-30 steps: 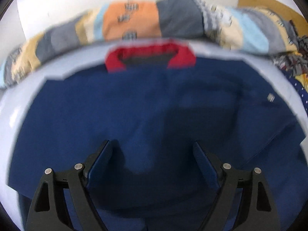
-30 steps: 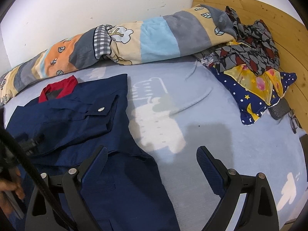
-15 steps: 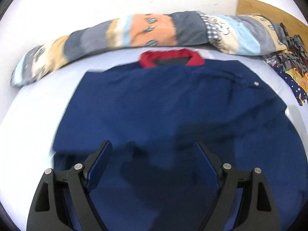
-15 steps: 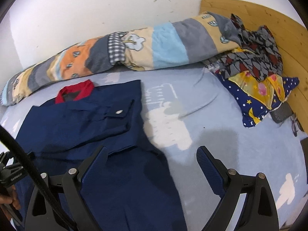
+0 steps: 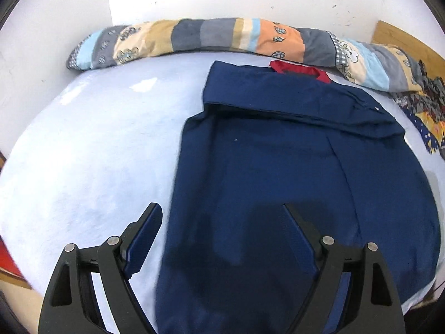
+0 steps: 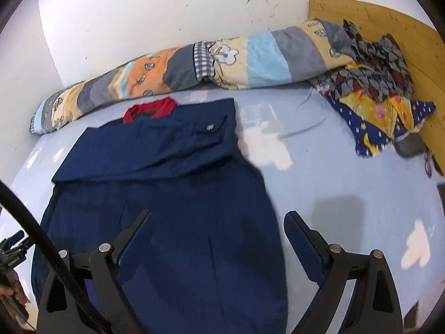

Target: Fold large clothes

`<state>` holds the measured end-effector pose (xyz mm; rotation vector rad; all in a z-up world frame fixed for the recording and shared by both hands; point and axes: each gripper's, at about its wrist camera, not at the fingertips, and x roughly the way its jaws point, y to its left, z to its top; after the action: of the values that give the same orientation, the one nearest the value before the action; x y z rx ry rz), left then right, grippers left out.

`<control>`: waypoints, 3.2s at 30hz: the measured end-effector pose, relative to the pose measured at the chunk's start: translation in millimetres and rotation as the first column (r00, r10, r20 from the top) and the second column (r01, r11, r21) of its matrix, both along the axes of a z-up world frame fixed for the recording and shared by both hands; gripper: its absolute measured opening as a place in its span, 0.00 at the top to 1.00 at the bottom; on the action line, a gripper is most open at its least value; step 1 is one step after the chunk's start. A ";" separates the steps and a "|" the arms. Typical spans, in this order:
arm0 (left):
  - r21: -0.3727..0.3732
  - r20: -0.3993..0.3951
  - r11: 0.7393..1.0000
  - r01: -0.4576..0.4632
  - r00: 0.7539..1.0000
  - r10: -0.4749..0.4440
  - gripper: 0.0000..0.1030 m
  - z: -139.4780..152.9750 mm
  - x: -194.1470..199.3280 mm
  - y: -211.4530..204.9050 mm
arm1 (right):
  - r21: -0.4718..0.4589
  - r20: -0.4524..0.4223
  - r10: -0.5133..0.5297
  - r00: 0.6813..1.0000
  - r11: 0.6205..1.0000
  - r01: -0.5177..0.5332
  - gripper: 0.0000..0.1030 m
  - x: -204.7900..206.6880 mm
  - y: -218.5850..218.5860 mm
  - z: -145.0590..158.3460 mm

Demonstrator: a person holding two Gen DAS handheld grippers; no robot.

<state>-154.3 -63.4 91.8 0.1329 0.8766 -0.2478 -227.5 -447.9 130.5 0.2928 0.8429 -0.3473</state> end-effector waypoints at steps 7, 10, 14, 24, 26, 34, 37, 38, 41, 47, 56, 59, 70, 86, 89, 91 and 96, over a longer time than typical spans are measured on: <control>-0.029 0.002 0.999 -0.024 1.000 0.024 0.17 2.3 -31.2 29.2 | 0.046 -0.022 0.086 0.996 0.995 -0.085 0.07 -24.8 52.6 -22.8; -0.042 -0.005 0.998 -0.045 0.999 0.045 0.17 -6.0 -33.2 38.7 | 0.042 -0.047 0.146 0.988 0.989 -0.144 0.07 -25.6 77.9 -33.3; -0.081 -0.100 0.993 -0.088 0.992 0.080 0.17 -26.5 -27.4 48.5 | 0.012 -0.048 0.177 0.983 0.984 -0.176 0.07 -26.0 94.6 -35.5; -0.024 -0.048 0.999 -0.032 0.998 0.031 0.17 -23.7 -27.7 24.2 | 0.022 -0.042 0.148 0.988 0.989 -0.147 0.07 -30.0 85.0 -35.0; -0.010 -0.044 1.000 -0.019 0.999 0.018 0.17 -23.9 -27.5 17.6 | 0.032 -0.039 0.146 0.989 0.989 -0.144 0.07 -29.6 84.1 -35.0; 0.022 -0.052 1.000 -0.007 0.999 0.008 0.17 -31.6 -28.5 18.7 | 0.016 -0.041 0.134 0.990 0.991 -0.133 0.07 -31.7 78.3 -33.8; 0.040 -0.018 0.999 -0.007 1.000 0.008 0.17 -27.8 -32.1 16.1 | 0.022 -0.047 0.115 0.992 0.993 -0.115 0.07 -33.8 74.8 -35.2; 0.038 -0.010 0.999 -0.003 1.000 0.004 0.17 -27.0 -33.5 14.2 | 0.032 -0.044 0.115 0.992 0.993 -0.114 0.07 -34.1 74.7 -35.3; 0.030 -0.006 0.999 0.011 1.000 -0.011 0.17 -28.8 -40.7 7.6 | 0.016 -0.049 0.135 0.990 0.991 -0.134 0.07 -34.9 80.6 -36.1; -0.036 -0.099 0.999 0.023 0.995 -0.026 0.17 -46.5 -54.1 16.0 | 0.050 -0.075 0.121 0.990 0.992 -0.117 0.07 -52.8 69.5 -49.6; -0.107 -0.163 0.994 -0.028 0.987 0.011 0.17 -47.8 -55.9 77.7 | 0.195 -0.102 -0.005 0.995 0.981 0.025 0.07 -102.3 3.9 -71.4; -0.183 -0.219 0.982 -0.050 0.976 0.009 0.20 -53.3 -54.4 94.9 | 0.296 -0.095 -0.035 0.995 0.953 0.062 0.07 -114.8 -14.8 -80.8; -0.256 -0.295 0.966 -0.020 0.954 -0.059 0.50 -63.9 -63.3 92.6 | 0.550 -0.081 -0.083 0.993 0.828 0.114 0.07 -135.2 -39.3 -109.2; -0.142 -0.300 0.990 0.005 0.953 -0.048 0.53 -72.8 -67.6 79.0 | 0.539 -0.138 -0.020 0.990 0.837 0.092 0.63 -149.1 -18.8 -121.8; -0.128 -0.294 0.991 0.031 0.953 -0.068 0.47 -73.1 -71.4 70.7 | 0.599 -0.085 0.040 0.996 0.801 0.019 0.64 -150.6 -12.2 -120.2; -0.126 -0.278 0.990 0.059 0.956 -0.092 0.45 -70.5 -74.5 67.4 | 0.583 -0.013 0.081 0.997 0.811 -0.058 0.64 -149.5 -0.9 -106.3; -0.112 -0.294 0.993 0.040 0.953 -0.072 0.45 -76.3 -70.8 68.3 | 0.546 -0.078 0.085 0.993 0.838 -0.029 0.63 -142.6 2.8 -111.9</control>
<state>-225.0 4.9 15.5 0.0218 1.1583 -0.3729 -370.1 -445.2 18.6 0.7870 1.0395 -0.0554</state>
